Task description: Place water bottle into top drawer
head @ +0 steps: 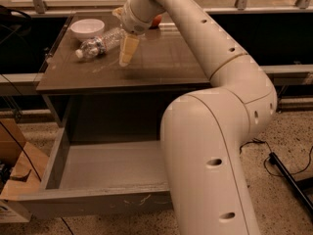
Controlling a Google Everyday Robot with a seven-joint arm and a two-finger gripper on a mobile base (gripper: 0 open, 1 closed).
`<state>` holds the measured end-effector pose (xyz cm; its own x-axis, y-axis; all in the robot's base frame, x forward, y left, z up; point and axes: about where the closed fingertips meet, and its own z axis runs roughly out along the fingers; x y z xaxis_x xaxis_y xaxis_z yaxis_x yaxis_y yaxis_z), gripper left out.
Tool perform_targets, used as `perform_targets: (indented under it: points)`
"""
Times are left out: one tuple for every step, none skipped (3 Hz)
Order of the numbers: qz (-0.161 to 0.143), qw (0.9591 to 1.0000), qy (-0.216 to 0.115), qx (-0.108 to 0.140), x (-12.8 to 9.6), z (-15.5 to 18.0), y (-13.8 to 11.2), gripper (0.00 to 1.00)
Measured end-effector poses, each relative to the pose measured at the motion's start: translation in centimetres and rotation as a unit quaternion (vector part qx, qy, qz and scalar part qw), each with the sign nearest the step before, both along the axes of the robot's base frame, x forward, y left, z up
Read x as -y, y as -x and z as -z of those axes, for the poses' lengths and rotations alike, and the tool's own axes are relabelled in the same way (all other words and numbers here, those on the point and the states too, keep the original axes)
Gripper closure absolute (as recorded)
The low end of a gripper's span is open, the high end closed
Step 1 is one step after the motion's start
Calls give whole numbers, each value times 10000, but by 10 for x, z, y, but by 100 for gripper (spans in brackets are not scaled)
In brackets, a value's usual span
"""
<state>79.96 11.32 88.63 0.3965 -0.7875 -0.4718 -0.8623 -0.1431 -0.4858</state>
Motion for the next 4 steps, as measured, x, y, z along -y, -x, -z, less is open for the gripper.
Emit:
perform_targets:
  points:
    - [102,9998,94,-133,-8,16,-6,0]
    - [144,9998,97,-137,-20,25,-16,0]
    - [215,9997,104,-39,-26,24,-26,0]
    - [233,9997,115,47,-28,22,-35,0]
